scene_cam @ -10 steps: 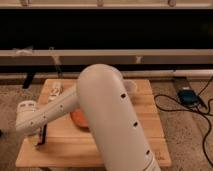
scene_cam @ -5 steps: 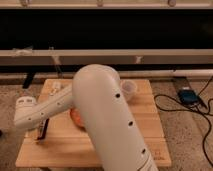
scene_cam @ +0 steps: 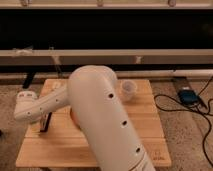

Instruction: Push the eraser across the table

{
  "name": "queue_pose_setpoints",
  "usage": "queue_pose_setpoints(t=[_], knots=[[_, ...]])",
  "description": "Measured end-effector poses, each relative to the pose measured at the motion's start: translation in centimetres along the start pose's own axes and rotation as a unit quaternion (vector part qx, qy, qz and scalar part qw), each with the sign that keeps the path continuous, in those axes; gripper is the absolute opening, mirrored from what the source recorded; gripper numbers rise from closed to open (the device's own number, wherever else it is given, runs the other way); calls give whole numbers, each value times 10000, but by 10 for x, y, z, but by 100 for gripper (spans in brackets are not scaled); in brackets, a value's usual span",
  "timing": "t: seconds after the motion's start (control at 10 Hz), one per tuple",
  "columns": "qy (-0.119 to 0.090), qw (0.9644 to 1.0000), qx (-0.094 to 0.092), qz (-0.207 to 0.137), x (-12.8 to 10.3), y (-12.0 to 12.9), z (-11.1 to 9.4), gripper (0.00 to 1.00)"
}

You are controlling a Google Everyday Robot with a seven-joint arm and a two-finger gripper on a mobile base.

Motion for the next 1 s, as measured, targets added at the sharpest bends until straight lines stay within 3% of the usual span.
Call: queue_pose_setpoints(t=[1.0], knots=[[539, 9979, 336, 78, 39, -58, 1, 80]])
